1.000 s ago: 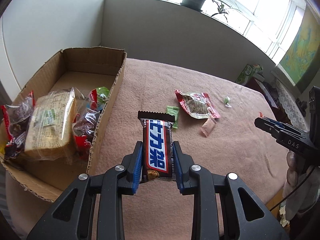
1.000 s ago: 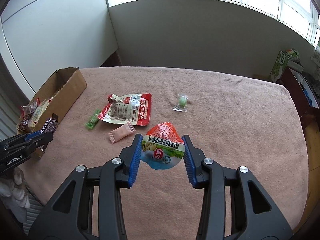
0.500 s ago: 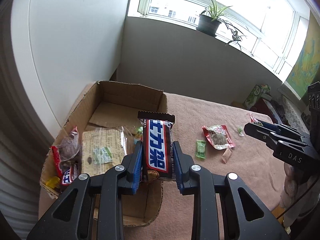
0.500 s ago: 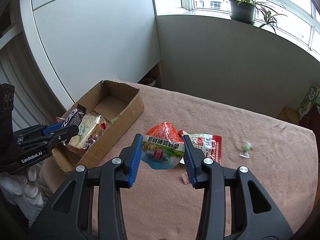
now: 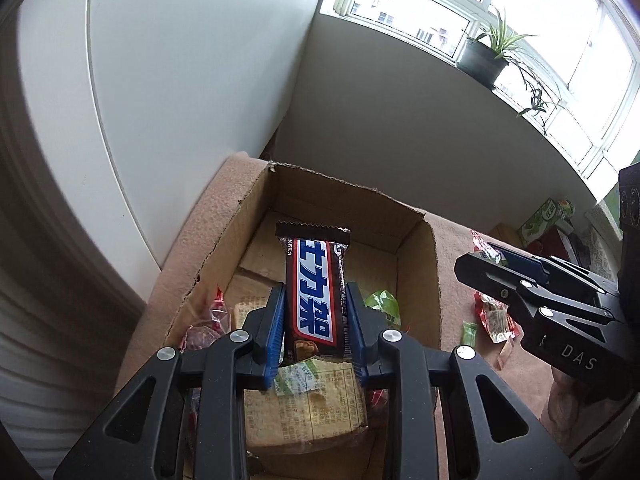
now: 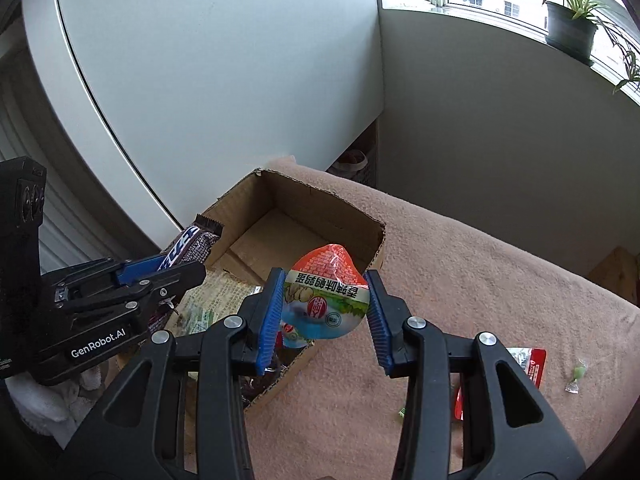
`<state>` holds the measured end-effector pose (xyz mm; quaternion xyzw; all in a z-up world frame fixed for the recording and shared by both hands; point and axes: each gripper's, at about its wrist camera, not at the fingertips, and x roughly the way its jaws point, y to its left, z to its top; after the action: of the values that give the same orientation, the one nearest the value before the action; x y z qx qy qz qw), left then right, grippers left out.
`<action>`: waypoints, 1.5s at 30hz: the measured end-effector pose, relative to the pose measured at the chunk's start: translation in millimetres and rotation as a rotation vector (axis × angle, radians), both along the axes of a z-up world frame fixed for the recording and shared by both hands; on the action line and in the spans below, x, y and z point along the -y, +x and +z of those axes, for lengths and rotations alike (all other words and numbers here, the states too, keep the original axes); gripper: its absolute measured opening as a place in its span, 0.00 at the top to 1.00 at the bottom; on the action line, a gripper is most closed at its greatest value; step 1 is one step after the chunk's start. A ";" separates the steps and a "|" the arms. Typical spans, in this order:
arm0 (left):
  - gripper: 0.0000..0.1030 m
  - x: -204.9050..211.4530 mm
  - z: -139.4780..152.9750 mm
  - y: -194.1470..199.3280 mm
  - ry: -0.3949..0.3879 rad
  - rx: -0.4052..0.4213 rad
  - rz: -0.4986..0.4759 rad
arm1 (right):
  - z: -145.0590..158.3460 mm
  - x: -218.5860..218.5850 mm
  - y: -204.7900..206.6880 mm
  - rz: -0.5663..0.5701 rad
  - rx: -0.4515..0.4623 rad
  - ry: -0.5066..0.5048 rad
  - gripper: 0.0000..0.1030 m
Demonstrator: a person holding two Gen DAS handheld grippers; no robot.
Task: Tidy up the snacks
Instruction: 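Carry the chocolate bar into the box with the left gripper while the right gripper carries the jelly cup there, then open both grippers and move them back over the green candies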
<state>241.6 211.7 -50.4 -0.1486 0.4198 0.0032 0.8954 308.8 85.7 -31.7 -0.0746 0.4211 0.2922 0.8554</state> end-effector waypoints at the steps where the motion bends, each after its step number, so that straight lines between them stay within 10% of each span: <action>1: 0.74 -1.4 -0.9 0.9 -0.001 -0.003 0.004 | -2.3 -4.4 3.0 0.005 -0.005 -0.003 0.60; 11: 0.70 -5.8 -1.1 6.6 0.004 -0.031 0.028 | 2.8 -7.4 9.3 -0.005 0.004 0.044 0.31; 45: 0.69 119.5 13.0 -29.0 0.002 0.035 -0.195 | 8.6 234.8 -10.9 -0.312 -0.013 0.083 0.21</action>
<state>212.6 92.2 -37.5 -0.1060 0.4167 -0.0860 0.8987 297.8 -149.0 -23.2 0.0291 0.4207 0.1736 0.8900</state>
